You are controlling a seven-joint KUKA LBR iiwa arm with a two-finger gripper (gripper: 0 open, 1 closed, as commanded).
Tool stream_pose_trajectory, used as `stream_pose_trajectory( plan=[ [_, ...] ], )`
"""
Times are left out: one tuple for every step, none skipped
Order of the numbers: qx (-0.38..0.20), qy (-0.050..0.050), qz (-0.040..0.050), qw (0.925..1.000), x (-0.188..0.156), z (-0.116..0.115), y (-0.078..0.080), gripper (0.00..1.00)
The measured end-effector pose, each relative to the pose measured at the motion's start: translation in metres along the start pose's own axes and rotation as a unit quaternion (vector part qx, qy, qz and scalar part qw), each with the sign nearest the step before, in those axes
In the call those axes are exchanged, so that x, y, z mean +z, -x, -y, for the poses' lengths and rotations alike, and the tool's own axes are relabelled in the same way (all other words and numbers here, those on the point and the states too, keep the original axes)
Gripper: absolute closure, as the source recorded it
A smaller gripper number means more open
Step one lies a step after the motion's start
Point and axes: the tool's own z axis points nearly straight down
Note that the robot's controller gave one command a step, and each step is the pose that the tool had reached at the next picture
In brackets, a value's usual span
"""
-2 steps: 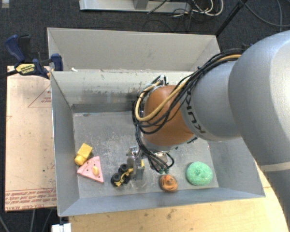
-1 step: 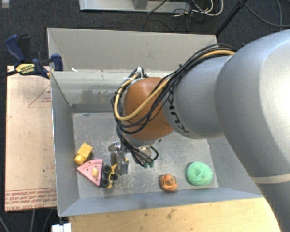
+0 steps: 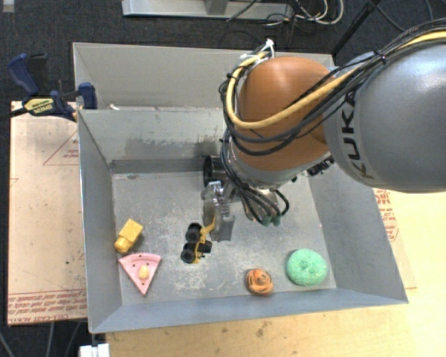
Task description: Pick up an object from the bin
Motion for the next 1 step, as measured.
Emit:
stream_pose_trajectory(
  plan=[
    [-0.001,0.000,-0.0024,1.0000,0.0021,-0.0005,-0.0010,1.00]
  ],
)
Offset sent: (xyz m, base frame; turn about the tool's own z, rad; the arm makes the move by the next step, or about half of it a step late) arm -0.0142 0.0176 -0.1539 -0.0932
